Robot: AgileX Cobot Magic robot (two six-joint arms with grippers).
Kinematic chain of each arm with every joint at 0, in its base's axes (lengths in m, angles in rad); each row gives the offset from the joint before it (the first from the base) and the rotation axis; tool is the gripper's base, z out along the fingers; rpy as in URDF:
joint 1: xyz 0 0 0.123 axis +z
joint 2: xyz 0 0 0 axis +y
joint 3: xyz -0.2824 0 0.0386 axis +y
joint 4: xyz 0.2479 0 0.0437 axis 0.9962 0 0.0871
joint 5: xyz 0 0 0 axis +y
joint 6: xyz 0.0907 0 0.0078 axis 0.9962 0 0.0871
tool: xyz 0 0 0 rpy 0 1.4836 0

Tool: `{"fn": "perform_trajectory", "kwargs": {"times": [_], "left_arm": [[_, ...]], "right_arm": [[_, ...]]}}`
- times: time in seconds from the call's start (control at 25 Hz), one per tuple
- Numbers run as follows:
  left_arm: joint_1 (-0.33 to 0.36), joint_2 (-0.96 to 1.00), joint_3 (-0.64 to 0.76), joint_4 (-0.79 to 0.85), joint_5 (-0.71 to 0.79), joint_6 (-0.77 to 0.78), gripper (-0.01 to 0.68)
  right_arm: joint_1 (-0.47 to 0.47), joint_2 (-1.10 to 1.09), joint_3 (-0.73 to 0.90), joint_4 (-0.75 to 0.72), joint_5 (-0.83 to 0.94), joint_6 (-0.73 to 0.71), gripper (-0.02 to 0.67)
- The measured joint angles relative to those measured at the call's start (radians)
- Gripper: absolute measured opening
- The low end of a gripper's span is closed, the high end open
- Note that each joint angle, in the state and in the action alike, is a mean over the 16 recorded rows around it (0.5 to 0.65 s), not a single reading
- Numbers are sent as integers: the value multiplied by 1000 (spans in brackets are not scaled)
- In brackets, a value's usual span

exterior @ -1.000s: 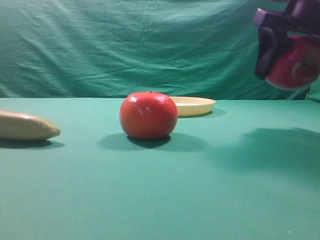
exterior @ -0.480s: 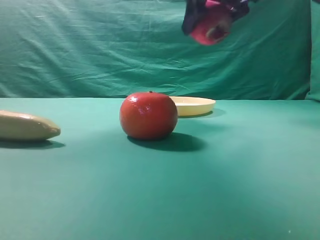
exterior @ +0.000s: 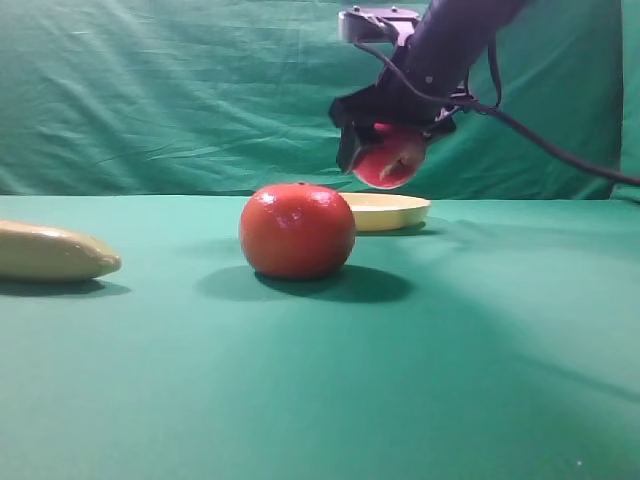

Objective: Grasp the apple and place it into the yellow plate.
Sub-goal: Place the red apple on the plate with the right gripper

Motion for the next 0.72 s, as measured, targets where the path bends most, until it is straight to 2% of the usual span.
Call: {"fn": "perform_trajectory", "kwargs": {"times": [0.2,0.32,0.48,0.72], "left_arm": [[0,0,0,0,0,0,157],[0,0,0,0,0,0,157],[0,0,0,0,0,0,157],[0,0,0,0,0,0,157]], "right_arm": [[4,-30,-2,1,13,0,627],[1,-70,-3,0,40,0,614],[-7,-145,-3,-2,112,0,511],[-18,-284,-3,-7,265,24,277]]}}
